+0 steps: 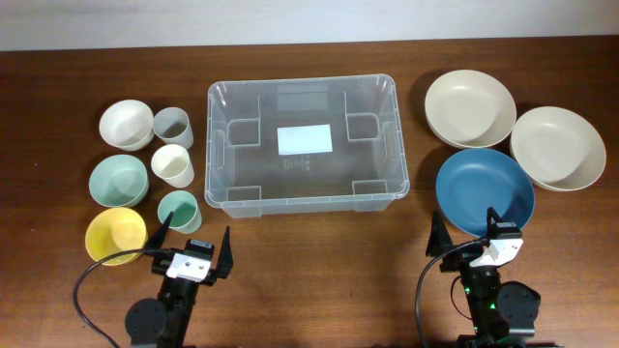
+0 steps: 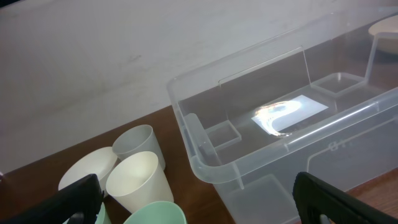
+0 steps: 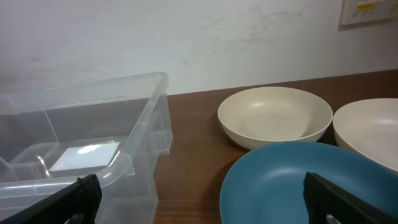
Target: Pack container
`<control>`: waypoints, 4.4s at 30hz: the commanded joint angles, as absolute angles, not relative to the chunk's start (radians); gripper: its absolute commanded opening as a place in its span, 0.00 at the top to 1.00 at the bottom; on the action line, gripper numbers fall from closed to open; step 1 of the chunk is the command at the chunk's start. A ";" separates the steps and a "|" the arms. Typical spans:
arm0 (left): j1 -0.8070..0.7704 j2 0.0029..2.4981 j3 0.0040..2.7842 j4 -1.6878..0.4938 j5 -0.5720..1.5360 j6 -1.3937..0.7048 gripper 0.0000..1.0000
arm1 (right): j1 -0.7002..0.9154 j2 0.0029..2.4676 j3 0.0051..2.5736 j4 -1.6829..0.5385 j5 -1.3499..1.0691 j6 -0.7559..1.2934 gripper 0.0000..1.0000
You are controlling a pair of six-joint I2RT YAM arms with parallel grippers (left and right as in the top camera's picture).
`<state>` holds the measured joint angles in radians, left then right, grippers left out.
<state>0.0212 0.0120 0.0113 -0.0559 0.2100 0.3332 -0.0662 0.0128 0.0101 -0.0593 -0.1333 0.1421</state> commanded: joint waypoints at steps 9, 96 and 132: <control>0.027 0.006 0.009 -0.061 0.221 0.331 0.00 | -0.057 0.004 0.006 -0.065 -0.147 0.138 0.01; 0.027 0.006 0.009 -0.061 0.221 0.331 0.00 | -0.764 1.613 0.879 -0.590 -0.446 0.101 0.00; 0.027 0.006 0.009 -0.061 0.221 0.331 0.00 | -0.668 1.723 0.877 -0.550 -0.406 0.117 0.57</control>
